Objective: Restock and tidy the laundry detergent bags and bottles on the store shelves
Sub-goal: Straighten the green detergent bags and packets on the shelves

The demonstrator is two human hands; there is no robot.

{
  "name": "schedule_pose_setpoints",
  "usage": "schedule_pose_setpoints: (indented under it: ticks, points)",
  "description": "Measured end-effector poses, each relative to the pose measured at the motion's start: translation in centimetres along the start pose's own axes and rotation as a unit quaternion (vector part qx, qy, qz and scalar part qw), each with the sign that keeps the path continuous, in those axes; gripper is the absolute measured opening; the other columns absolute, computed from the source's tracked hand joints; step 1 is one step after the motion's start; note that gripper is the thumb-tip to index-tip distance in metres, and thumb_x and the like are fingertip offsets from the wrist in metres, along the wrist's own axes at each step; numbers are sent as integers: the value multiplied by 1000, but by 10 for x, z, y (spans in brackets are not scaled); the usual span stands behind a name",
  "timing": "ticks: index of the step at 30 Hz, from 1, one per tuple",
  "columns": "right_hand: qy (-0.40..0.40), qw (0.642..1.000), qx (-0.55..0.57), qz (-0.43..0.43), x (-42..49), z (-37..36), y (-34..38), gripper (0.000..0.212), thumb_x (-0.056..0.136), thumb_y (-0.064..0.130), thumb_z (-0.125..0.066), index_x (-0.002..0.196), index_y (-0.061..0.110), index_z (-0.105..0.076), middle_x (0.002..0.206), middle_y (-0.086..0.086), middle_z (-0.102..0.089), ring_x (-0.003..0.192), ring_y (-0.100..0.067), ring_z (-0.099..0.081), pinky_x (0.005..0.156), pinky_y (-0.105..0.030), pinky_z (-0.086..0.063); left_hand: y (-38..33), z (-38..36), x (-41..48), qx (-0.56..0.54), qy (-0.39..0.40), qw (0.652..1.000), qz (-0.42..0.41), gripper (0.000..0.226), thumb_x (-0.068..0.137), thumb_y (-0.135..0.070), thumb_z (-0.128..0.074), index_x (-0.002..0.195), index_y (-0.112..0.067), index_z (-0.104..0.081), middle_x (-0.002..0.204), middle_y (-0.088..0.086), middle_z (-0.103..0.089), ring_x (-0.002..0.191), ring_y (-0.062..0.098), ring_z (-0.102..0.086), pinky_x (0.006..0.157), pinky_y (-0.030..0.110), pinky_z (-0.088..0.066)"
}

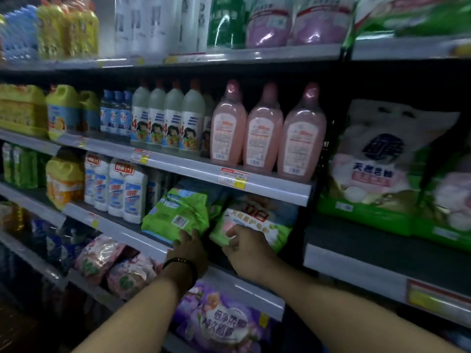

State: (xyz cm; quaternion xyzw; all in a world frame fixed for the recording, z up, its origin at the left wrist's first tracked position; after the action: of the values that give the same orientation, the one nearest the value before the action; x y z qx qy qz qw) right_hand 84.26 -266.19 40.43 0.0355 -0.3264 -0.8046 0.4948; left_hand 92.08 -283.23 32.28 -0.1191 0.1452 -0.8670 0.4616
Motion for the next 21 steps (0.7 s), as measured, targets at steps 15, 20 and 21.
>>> schedule_pose_setpoints:
  ticks: [15,20,21]
  points:
    - [-46,983,33,-175,-261,99,-152,10,97,35,-69,104,29,-72,110,6,-75,103,-17,-69,85,-26,-52,-208,-74,-263,-21,88,945,-314,44,87,-42,-43,113,-21,-71,117,5,-76,110,31,-71,88,34,-56]
    - [-88,967,31,-239,-333,136,-239,9,97,26,-68,87,27,-68,93,7,-69,92,-18,-67,82,-34,-55,-276,-122,-319,-89,135,915,-369,56,84,-48,-43,114,-10,-71,108,4,-76,101,26,-69,87,38,-55]
    - [-99,961,23,-256,-345,143,-257,16,97,25,-67,82,29,-66,86,8,-65,90,-18,-65,80,-34,-52,-288,-131,-327,-93,139,915,-368,44,86,-45,-50,109,-15,-74,109,4,-76,103,26,-69,89,36,-54]
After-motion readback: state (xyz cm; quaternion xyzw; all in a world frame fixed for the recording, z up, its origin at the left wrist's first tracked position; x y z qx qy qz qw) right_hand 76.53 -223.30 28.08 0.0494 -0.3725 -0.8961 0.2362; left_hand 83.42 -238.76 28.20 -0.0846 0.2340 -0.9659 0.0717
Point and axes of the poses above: each hand's wrist, its own x-axis towards the middle knuckle, its own z-axis out of the back of the hand, y = z × x, the point moved 5 cm from there along x, towards the middle knuckle
